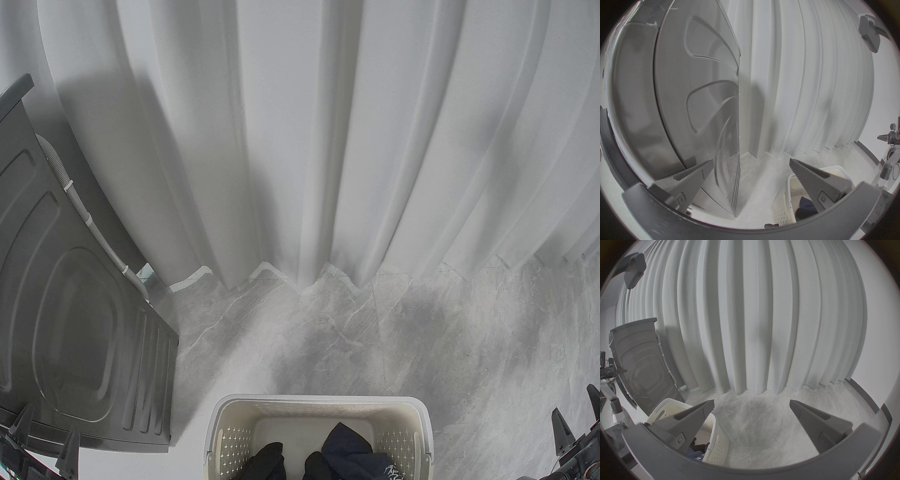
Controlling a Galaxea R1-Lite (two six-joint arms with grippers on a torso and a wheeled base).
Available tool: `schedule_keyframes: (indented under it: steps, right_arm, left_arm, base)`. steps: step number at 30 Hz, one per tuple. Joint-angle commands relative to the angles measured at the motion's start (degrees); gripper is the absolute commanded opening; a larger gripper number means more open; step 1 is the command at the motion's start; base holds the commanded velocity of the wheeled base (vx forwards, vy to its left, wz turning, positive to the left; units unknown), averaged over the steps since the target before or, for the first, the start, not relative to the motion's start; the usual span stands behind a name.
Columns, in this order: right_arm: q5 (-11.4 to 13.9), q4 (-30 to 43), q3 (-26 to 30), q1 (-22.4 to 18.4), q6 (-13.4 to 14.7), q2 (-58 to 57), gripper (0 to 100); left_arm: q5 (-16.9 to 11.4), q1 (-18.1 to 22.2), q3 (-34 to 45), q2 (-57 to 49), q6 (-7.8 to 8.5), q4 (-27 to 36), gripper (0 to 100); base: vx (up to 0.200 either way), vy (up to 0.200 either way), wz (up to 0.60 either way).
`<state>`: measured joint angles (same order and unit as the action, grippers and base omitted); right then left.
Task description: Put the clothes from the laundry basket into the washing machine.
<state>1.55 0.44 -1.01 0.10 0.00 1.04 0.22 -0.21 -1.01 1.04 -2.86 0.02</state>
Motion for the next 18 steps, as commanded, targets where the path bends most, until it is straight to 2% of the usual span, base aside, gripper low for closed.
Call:
schedule_keyframes:
  steps: [1, 18]
  right_arm:
    - [0.0, 0.0, 1.0, 0.0, 0.0, -0.4, 100]
    - [0.0, 0.0, 1.0, 0.0, 0.0, -0.5, 100]
  left_arm:
    - [0.1, 0.0, 1.0, -0.9, -0.04, 0.1, 100]
    - [0.0, 0.0, 1.0, -0.9, 0.05, 0.1, 100]
  base:
    - [0.000, 0.000, 0.00]
    - [0.000, 0.000, 0.00]
